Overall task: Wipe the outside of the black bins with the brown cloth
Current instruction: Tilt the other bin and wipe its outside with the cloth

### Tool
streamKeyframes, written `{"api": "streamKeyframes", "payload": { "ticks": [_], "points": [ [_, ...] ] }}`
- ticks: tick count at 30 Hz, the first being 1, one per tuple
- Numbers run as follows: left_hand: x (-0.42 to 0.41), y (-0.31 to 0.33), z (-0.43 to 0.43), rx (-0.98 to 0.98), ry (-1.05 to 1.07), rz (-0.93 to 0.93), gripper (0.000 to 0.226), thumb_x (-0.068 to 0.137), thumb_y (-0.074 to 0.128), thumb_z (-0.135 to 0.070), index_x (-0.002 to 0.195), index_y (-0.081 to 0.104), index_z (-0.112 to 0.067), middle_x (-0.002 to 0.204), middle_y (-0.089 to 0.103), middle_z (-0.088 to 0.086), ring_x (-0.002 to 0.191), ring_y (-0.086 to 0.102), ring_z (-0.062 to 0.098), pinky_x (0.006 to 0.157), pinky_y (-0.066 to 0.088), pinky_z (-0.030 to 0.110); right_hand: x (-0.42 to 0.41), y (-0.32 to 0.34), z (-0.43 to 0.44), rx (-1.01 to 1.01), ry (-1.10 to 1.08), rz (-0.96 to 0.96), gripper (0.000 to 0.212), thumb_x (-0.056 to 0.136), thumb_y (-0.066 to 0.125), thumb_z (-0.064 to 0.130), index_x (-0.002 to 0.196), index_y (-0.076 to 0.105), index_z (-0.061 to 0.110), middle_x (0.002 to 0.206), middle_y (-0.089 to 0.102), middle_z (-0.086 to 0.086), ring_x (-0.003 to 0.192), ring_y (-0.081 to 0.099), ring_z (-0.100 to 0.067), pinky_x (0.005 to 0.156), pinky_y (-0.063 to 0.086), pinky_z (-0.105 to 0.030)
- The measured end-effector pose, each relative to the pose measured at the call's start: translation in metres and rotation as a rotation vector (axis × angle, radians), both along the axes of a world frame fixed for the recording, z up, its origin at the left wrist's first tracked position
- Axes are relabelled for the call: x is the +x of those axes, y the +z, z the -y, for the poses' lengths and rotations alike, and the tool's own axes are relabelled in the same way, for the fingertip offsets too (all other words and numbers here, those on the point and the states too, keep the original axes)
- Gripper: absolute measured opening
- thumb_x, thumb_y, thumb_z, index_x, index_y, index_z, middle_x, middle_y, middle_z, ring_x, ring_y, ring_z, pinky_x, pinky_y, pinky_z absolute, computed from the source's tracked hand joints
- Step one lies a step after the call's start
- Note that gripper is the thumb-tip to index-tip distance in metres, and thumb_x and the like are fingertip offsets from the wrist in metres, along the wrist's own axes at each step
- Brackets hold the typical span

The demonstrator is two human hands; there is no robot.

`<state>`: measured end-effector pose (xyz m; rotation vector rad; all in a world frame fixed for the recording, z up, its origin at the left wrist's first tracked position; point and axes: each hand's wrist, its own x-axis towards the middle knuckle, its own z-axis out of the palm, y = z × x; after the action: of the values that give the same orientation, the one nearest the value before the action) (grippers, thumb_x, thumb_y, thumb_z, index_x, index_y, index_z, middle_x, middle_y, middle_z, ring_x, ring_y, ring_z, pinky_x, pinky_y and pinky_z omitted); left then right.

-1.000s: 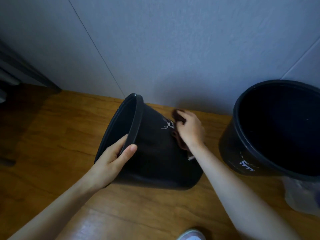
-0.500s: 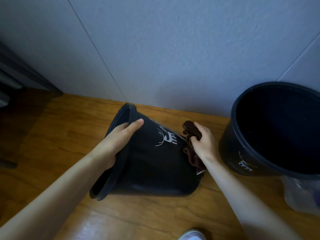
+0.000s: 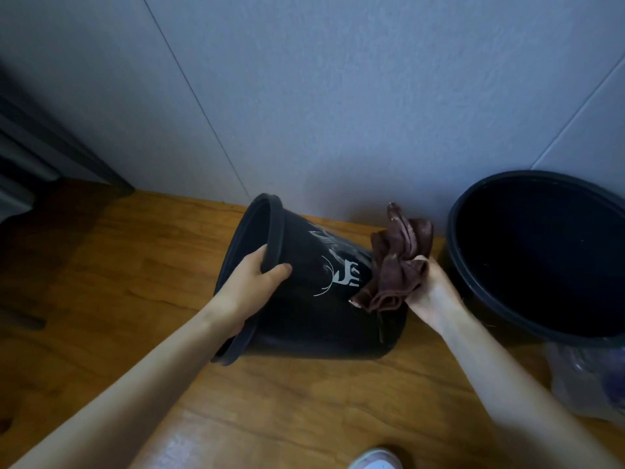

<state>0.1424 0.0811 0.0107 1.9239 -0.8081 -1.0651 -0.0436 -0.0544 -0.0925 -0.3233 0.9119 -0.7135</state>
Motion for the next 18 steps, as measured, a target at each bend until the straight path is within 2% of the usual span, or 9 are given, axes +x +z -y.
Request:
{"api": "streamKeyframes", "payload": {
  "ticks": [2, 5, 8, 10, 15, 18],
  "points": [
    [-0.002, -0.002, 0.001, 0.001, -0.024, 0.018, 0.02, 0.094, 0.05, -0.012, 0.109, 0.054, -0.024, 0.097, 0.064, -0.009, 0.093, 0.06, 0.007, 0.076, 0.047, 0.02, 0.002, -0.001, -0.001, -0.078, -0.003, -0.011, 0.052, 0.092, 0.034, -0.006, 0.133, 0.049, 0.023, 0.123, 0.058, -0.01, 0.107, 0.06, -0.026, 0.085, 0.051, -0.038],
    [-0.005, -0.002, 0.002, -0.006, -0.041, 0.031, 0.019, 0.094, 0.049, -0.012, 0.109, 0.054, -0.023, 0.095, 0.063, -0.01, 0.091, 0.059, 0.004, 0.073, 0.046, 0.017, 0.005, 0.002, -0.004, -0.161, 0.014, -0.033, 0.058, 0.09, 0.031, -0.013, 0.134, 0.047, 0.022, 0.119, 0.059, -0.006, 0.101, 0.062, -0.023, 0.071, 0.055, -0.034],
    [-0.007, 0.0, 0.004, -0.023, -0.053, 0.042, 0.02, 0.094, 0.049, -0.012, 0.095, 0.052, -0.031, 0.09, 0.061, -0.013, 0.082, 0.057, -0.001, 0.061, 0.046, 0.008, 0.008, 0.006, -0.007, -0.185, 0.076, 0.013, 0.05, 0.093, 0.035, -0.005, 0.133, 0.049, 0.022, 0.123, 0.059, -0.007, 0.108, 0.06, -0.025, 0.079, 0.053, -0.037],
    [-0.009, 0.0, 0.006, -0.023, -0.066, 0.062, 0.023, 0.095, 0.048, -0.012, 0.091, 0.049, -0.035, 0.088, 0.06, -0.015, 0.08, 0.056, -0.002, 0.059, 0.045, 0.008, 0.009, 0.008, -0.008, -0.232, 0.118, -0.053, 0.053, 0.091, 0.037, -0.01, 0.131, 0.05, 0.022, 0.119, 0.061, -0.006, 0.106, 0.061, -0.024, 0.081, 0.053, -0.037],
    [-0.011, 0.001, 0.01, -0.014, -0.035, 0.05, 0.016, 0.095, 0.047, -0.012, 0.101, 0.049, -0.027, 0.088, 0.059, -0.012, 0.081, 0.055, 0.001, 0.063, 0.041, 0.013, 0.015, 0.011, -0.008, -0.28, 0.068, -0.203, 0.042, 0.087, 0.037, -0.018, 0.113, 0.057, 0.008, 0.099, 0.065, -0.01, 0.09, 0.064, -0.022, 0.078, 0.054, -0.034],
    [-0.013, 0.001, 0.01, -0.002, -0.054, 0.073, 0.017, 0.095, 0.047, -0.013, 0.104, 0.047, -0.028, 0.088, 0.057, -0.016, 0.08, 0.054, -0.002, 0.062, 0.041, 0.011, 0.016, 0.013, -0.008, -0.383, 0.09, -0.359, 0.041, 0.089, 0.039, -0.015, 0.092, 0.062, 0.019, 0.091, 0.064, 0.0, 0.089, 0.062, -0.019, 0.074, 0.051, -0.027]
  ]
}}
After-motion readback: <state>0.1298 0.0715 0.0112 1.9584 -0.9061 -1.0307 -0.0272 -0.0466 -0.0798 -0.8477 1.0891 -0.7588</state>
